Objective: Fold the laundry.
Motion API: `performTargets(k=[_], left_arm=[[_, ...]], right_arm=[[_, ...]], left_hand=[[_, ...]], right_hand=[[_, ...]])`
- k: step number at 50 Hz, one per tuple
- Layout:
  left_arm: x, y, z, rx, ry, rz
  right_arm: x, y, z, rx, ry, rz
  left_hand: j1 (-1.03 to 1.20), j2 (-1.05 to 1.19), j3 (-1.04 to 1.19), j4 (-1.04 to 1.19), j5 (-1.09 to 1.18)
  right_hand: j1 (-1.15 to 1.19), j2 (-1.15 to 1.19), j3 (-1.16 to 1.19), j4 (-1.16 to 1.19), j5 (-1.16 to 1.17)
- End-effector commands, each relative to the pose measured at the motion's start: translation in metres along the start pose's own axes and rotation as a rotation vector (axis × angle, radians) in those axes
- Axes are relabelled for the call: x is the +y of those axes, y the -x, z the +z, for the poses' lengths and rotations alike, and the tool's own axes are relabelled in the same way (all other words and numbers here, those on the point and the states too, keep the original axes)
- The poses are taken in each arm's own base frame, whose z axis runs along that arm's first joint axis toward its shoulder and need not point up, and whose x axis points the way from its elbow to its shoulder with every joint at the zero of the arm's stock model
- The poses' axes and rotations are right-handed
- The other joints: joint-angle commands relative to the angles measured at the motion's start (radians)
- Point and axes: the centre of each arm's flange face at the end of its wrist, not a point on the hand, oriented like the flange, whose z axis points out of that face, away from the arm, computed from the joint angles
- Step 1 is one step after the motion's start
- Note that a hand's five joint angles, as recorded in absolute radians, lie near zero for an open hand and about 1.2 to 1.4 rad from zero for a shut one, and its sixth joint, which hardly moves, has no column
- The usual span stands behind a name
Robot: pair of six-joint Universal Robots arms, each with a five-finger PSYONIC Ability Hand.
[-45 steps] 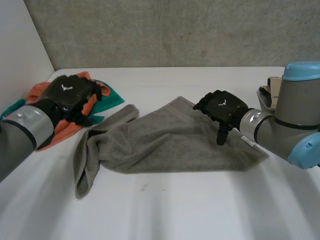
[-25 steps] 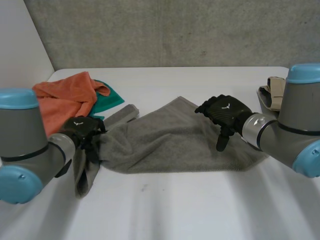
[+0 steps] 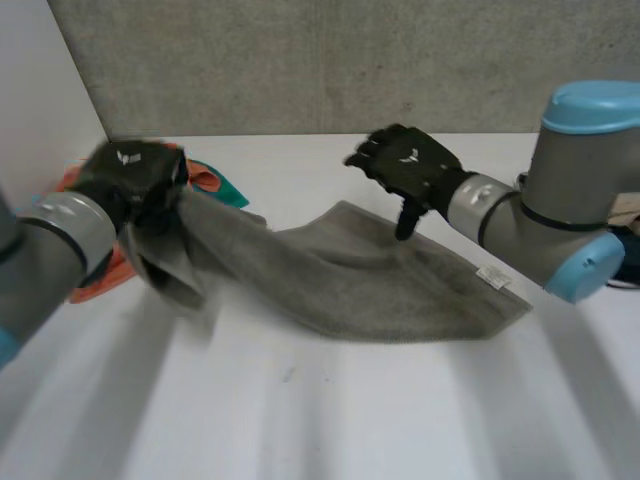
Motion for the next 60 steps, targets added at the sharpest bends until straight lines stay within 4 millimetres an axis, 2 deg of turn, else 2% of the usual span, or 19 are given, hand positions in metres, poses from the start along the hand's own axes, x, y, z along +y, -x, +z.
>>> performTargets(k=[1,8,12,15,18,19,20,23,24,27,28,30,31,37,41,45,54,57,60], left_arm=[[-0.042,-0.024,-0.053,0.15,-0.131,0.134],[-0.04,-0.038,-0.084,0.198,-0.121,0.186],[-0.037,-0.039,-0.086,0.191,-0.143,0.207],[-0.035,-0.036,-0.082,0.17,-0.157,0.225],[-0.035,-0.029,-0.075,0.142,-0.167,0.242],[-0.034,-0.027,-0.072,0.132,-0.166,0.246],[-0.033,-0.024,-0.067,0.123,-0.165,0.244],[-0.033,-0.019,-0.06,0.108,-0.166,0.245],[-0.036,-0.015,-0.053,0.092,-0.174,0.246],[-0.042,-0.011,-0.043,0.072,-0.203,0.249],[-0.047,-0.008,-0.036,0.053,-0.224,0.249],[-0.052,-0.004,-0.028,0.025,-0.248,0.248],[-0.058,0.004,-0.016,-0.025,-0.279,0.236],[-0.062,0.012,0.01,-0.097,-0.351,0.189],[-0.045,-0.002,0.022,-0.04,-0.329,0.143],[-0.011,-0.022,0.028,0.043,-0.23,0.115],[0.1,-0.07,0.023,0.213,0.084,0.109],[0.119,-0.079,0.022,0.245,0.137,0.13],[0.127,-0.082,0.023,0.257,0.159,0.161]], right_arm=[[-0.003,0.032,0.029,-0.182,-0.109,-0.046],[0.016,0.079,0.041,-0.306,-0.08,-0.039],[0.035,0.119,0.031,-0.46,-0.005,0.028],[0.042,0.134,0.024,-0.531,0.034,0.046],[0.045,0.136,0.023,-0.547,0.053,0.009],[0.044,0.132,0.025,-0.532,0.046,-0.011],[0.039,0.121,0.032,-0.48,0.024,-0.058],[0.021,0.093,0.045,-0.327,-0.012,-0.122],[0.007,0.065,0.053,-0.18,-0.037,-0.122],[-0.019,0.019,0.059,0.061,-0.115,-0.055],[-0.042,-0.012,0.056,0.201,-0.209,0.003],[-0.06,-0.039,0.048,0.318,-0.299,0.064],[-0.079,-0.07,0.03,0.435,-0.406,0.108],[-0.084,-0.084,-0.009,0.53,-0.422,0.05],[-0.068,-0.068,-0.028,0.524,-0.34,0.012],[-0.032,-0.04,-0.041,0.456,-0.183,0.005],[0.079,0.048,-0.064,0.187,0.243,0.021],[0.09,0.055,-0.065,0.157,0.297,-0.004],[0.09,0.055,-0.065,0.145,0.323,-0.026]], left_hand=[[0.244,0.203,0.211,0.197,0.254],[0.244,0.203,0.211,0.197,0.254],[0.244,0.203,0.211,0.197,0.254],[0.244,0.203,0.211,0.197,0.254],[0.244,0.203,0.211,0.197,0.254],[0.244,0.203,0.211,0.197,0.254],[0.244,0.203,0.211,0.197,0.254],[0.244,0.203,0.211,0.197,0.254],[0.244,0.203,0.211,0.197,0.254],[0.244,0.203,0.211,0.197,0.254],[0.244,0.203,0.211,0.197,0.254],[0.244,0.203,0.211,0.197,0.254],[0.244,0.203,0.211,0.197,0.254],[0.244,0.203,0.211,0.197,0.254],[0.244,0.203,0.211,0.197,0.254],[0.244,0.203,0.211,0.197,0.254],[0.244,0.203,0.211,0.197,0.254],[0.244,0.203,0.211,0.197,0.254],[0.069,0.028,0.036,0.022,0.079]], right_hand=[[-0.054,-0.033,-0.034,-0.036,-0.044],[-0.054,-0.033,-0.034,-0.036,-0.044],[-0.054,-0.033,-0.034,-0.036,-0.044],[-0.054,-0.033,-0.034,-0.036,-0.044],[0.502,0.523,0.522,0.519,0.512],[0.722,0.743,0.741,0.739,0.732],[1.163,1.184,1.183,1.181,1.173],[1.168,1.189,1.187,1.185,1.178],[1.168,1.189,1.187,1.185,1.178],[1.168,1.189,1.187,1.185,1.178],[1.168,1.189,1.187,1.185,1.178],[1.168,1.189,1.187,1.185,1.178],[1.168,1.189,1.187,1.185,1.178],[1.168,1.189,1.187,1.185,1.178],[1.168,1.189,1.187,1.185,1.178],[1.168,1.189,1.187,1.185,1.178],[1.168,1.189,1.187,1.185,1.178],[1.168,1.189,1.187,1.185,1.178],[1.156,1.177,1.175,1.173,1.166]])
